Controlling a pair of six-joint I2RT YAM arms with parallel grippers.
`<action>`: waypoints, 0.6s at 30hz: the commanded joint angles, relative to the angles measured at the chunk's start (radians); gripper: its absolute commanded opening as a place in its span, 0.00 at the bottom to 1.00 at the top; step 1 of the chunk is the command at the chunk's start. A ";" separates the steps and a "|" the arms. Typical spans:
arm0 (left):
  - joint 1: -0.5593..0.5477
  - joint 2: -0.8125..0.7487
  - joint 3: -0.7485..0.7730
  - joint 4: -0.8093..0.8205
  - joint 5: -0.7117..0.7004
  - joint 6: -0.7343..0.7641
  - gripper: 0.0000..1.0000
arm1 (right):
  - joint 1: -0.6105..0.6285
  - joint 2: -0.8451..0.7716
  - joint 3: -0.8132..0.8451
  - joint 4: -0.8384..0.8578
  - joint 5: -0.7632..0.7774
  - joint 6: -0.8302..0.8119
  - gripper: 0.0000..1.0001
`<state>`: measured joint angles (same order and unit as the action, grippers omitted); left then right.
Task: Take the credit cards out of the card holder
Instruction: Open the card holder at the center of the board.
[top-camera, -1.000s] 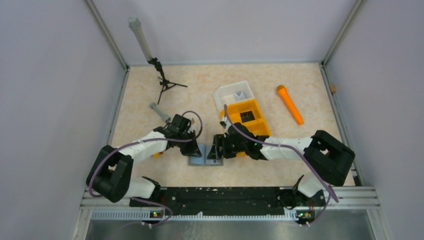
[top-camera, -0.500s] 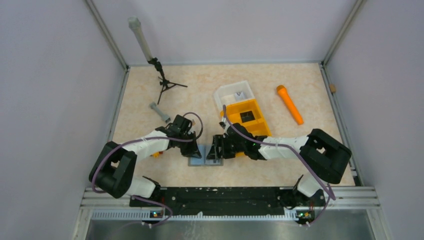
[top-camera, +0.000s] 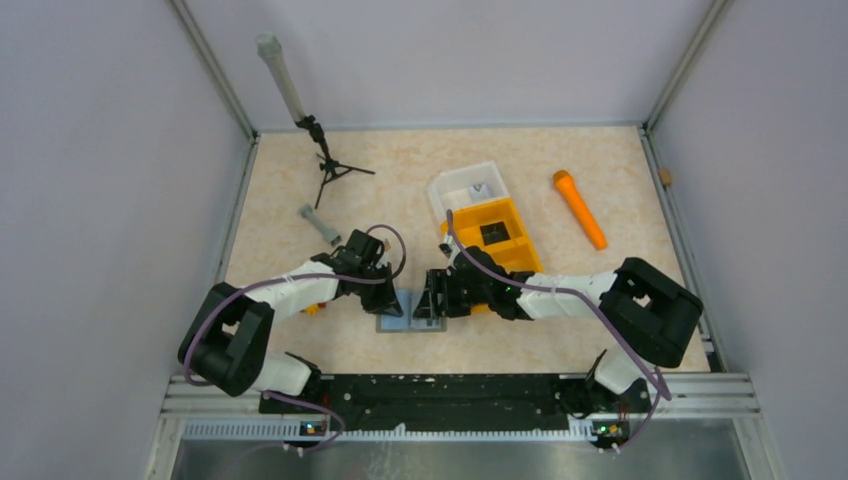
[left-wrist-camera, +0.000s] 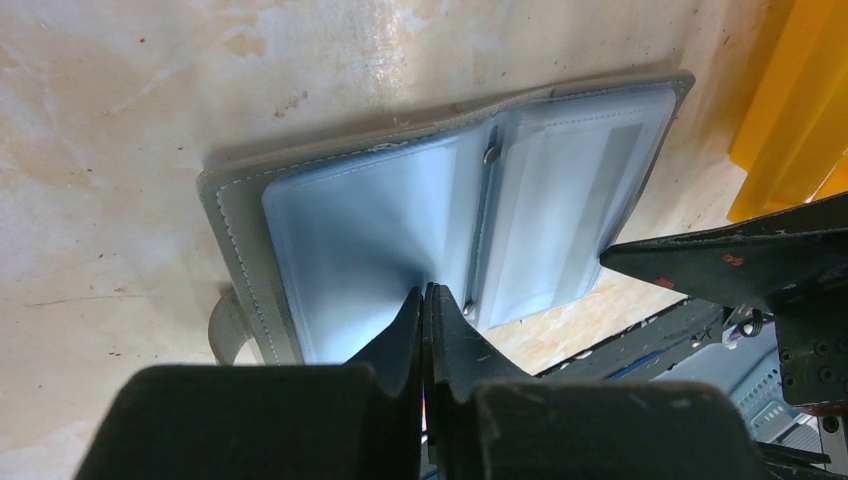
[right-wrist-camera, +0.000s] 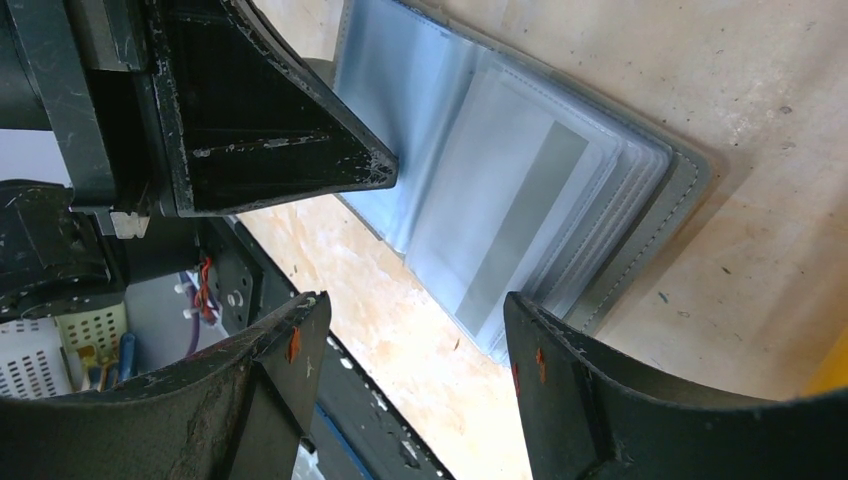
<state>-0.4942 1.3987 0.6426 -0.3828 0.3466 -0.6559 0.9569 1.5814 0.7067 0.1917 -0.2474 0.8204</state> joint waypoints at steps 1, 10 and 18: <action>-0.005 0.003 -0.006 0.022 -0.012 0.010 0.00 | -0.004 -0.005 0.003 -0.030 0.046 0.005 0.68; -0.006 0.006 0.001 0.015 -0.014 0.014 0.00 | -0.010 -0.003 -0.006 -0.031 0.054 0.017 0.68; -0.006 0.006 0.000 0.015 -0.011 0.014 0.00 | -0.008 0.036 0.014 -0.037 0.055 0.033 0.68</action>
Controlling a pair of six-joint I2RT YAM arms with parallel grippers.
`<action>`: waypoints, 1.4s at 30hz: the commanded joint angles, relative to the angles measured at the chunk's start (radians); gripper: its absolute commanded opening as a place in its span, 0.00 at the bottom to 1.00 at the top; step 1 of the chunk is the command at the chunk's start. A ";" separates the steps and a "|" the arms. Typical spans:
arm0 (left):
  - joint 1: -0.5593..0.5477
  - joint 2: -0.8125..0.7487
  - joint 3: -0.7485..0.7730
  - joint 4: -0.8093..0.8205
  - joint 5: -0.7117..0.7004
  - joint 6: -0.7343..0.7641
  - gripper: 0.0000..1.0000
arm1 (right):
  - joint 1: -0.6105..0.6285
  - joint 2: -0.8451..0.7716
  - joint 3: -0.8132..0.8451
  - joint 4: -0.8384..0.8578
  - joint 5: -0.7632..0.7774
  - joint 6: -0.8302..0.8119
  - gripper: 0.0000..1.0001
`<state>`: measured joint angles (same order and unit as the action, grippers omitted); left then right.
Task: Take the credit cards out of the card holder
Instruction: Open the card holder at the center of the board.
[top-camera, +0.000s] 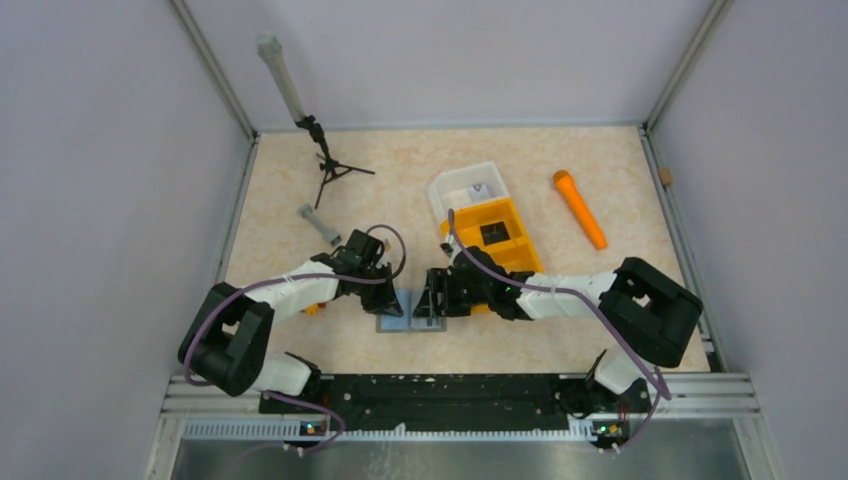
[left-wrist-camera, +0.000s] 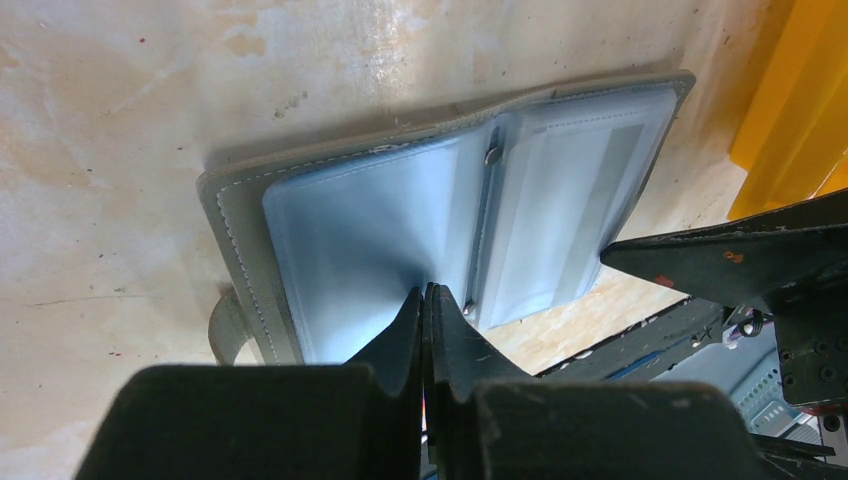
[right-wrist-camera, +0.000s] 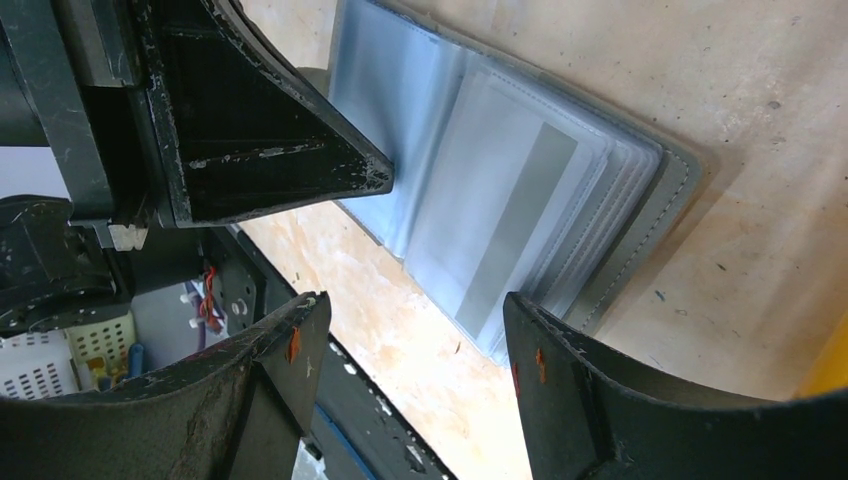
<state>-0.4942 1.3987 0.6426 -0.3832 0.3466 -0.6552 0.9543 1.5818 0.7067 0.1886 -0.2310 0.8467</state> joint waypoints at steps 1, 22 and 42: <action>-0.006 0.007 0.002 0.016 -0.011 0.014 0.00 | -0.005 0.049 0.019 -0.030 0.033 0.012 0.68; -0.007 0.029 -0.043 0.075 0.008 -0.001 0.00 | -0.006 0.089 0.002 0.403 -0.208 0.201 0.68; -0.007 0.016 -0.033 0.043 -0.021 0.006 0.00 | -0.018 0.017 0.020 0.043 -0.026 0.036 0.69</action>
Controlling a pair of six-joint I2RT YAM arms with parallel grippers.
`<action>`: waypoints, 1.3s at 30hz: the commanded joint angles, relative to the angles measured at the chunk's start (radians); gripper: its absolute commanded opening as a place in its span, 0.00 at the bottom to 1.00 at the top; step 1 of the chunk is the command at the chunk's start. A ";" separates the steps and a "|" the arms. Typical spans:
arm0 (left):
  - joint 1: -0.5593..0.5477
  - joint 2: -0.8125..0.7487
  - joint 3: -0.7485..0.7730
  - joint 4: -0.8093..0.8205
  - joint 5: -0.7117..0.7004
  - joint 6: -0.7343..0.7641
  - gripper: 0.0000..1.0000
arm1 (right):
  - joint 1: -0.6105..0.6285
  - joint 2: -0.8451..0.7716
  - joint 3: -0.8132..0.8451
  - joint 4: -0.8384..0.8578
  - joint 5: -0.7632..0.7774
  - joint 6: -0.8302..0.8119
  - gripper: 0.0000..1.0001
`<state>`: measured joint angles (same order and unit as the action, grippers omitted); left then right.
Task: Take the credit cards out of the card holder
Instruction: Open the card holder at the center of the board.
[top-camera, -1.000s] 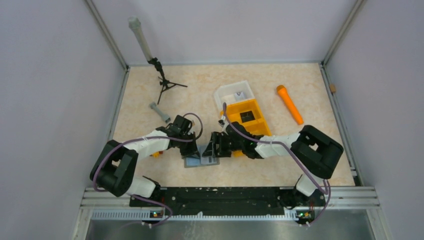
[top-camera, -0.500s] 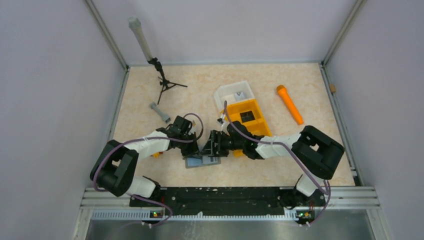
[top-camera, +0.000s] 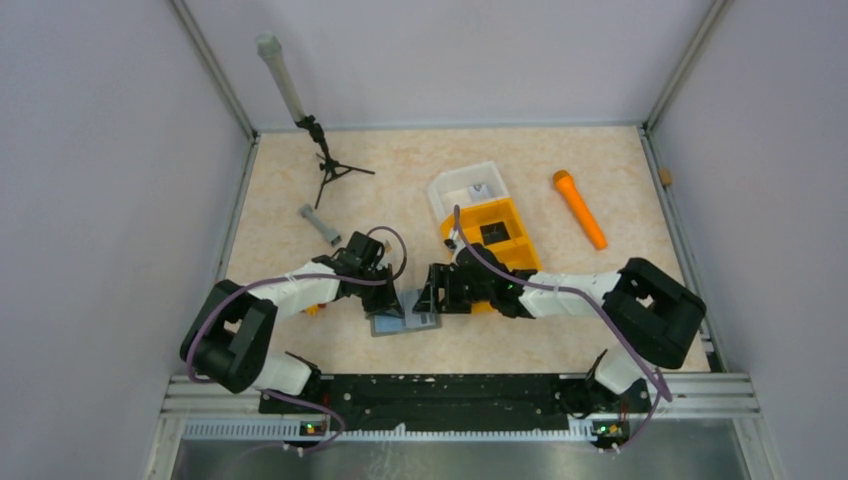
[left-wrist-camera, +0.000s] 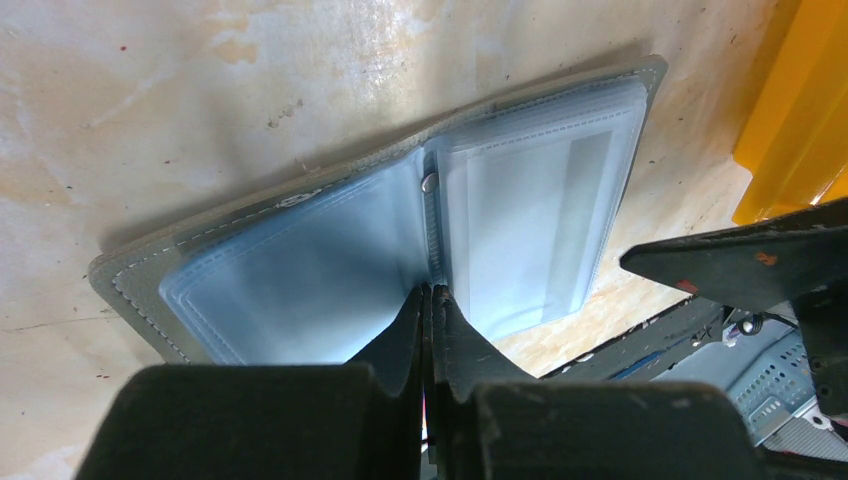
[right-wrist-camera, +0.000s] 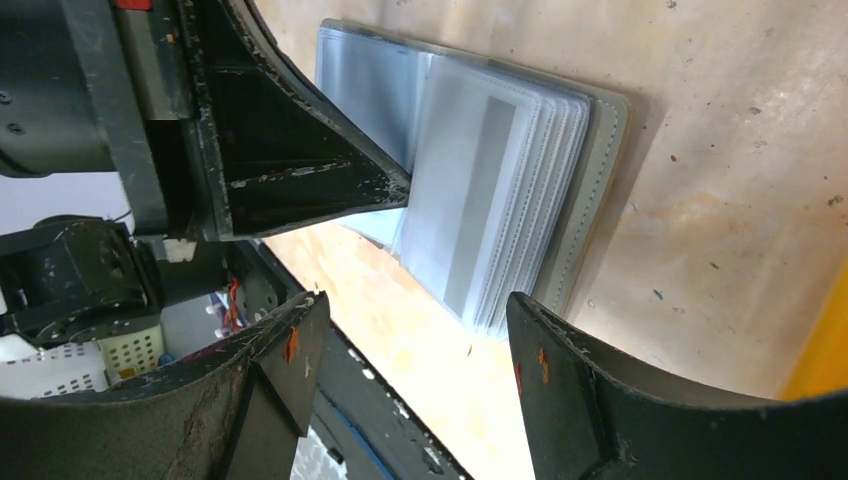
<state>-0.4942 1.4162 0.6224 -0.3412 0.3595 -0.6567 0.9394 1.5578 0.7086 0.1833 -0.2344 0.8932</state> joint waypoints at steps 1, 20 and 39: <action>-0.006 0.000 -0.012 0.001 -0.034 0.008 0.00 | -0.003 0.051 0.023 0.056 -0.030 -0.009 0.69; -0.006 0.032 -0.017 0.045 0.002 0.007 0.00 | 0.016 0.001 0.070 0.176 -0.122 0.005 0.68; -0.007 0.035 -0.031 0.074 0.024 -0.003 0.00 | 0.030 0.056 0.115 0.083 -0.071 -0.055 0.54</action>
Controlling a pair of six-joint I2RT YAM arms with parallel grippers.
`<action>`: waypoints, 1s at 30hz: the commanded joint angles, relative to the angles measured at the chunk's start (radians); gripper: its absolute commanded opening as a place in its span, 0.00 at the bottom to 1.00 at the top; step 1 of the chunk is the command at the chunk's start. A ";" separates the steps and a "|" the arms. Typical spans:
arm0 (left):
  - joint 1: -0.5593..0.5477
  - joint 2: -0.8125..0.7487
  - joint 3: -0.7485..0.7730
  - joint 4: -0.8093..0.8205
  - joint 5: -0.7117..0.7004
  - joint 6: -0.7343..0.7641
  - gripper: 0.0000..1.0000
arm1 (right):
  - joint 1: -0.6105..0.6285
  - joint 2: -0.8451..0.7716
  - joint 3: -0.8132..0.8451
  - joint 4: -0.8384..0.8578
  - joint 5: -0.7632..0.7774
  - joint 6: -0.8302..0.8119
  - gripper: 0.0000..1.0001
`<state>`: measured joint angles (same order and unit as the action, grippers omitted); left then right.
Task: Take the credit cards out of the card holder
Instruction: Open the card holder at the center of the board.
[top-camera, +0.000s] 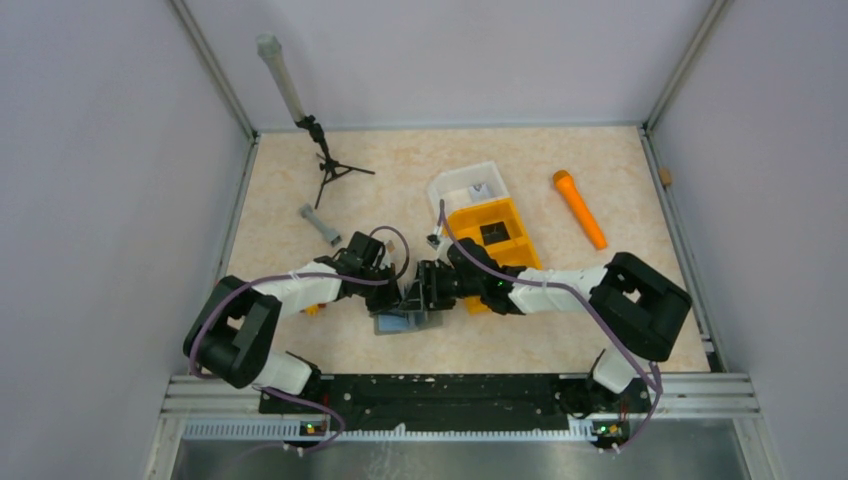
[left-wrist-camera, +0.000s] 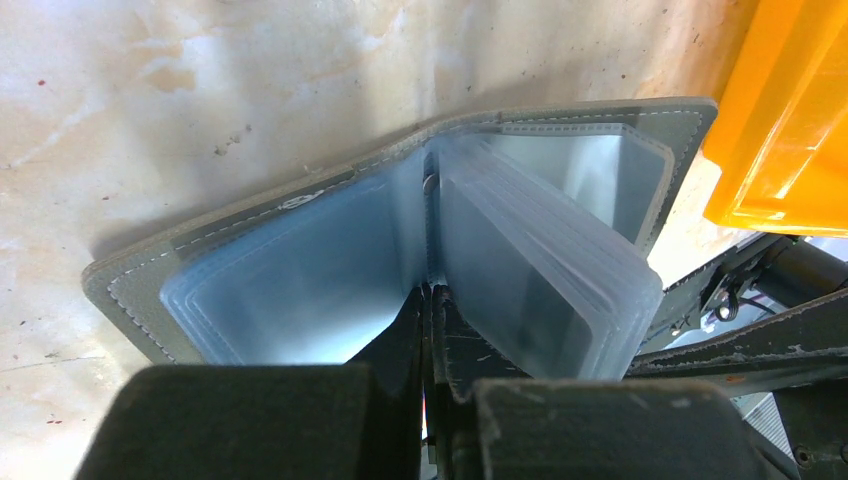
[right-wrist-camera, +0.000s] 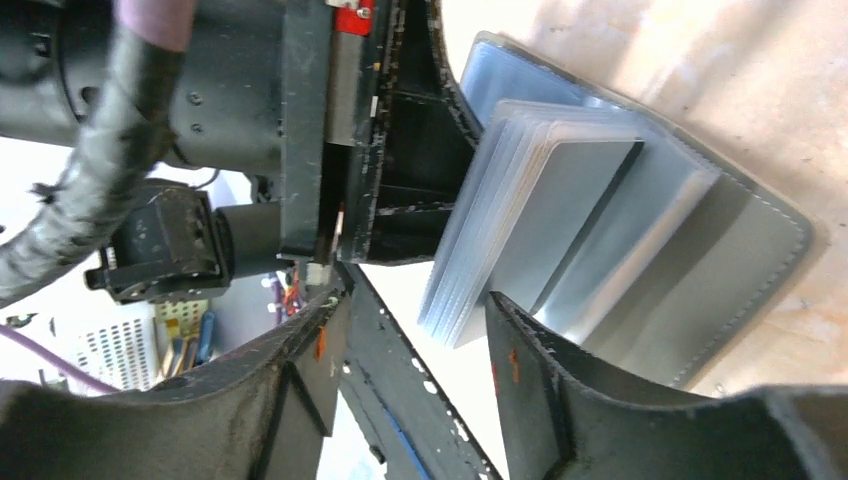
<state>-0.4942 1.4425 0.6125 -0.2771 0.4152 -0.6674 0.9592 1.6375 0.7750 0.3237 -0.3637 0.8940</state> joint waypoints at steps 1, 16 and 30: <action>-0.007 0.008 -0.022 0.009 -0.033 0.008 0.00 | 0.010 -0.025 0.044 -0.059 0.064 -0.057 0.52; -0.007 -0.014 -0.026 -0.017 -0.052 0.015 0.00 | 0.015 -0.023 0.062 -0.183 0.162 -0.107 0.42; -0.002 -0.198 0.031 -0.213 -0.174 0.035 0.01 | 0.015 -0.047 0.055 -0.271 0.232 -0.144 0.01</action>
<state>-0.4988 1.3045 0.6170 -0.4339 0.2955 -0.6479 0.9680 1.6352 0.8135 0.0666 -0.1764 0.7773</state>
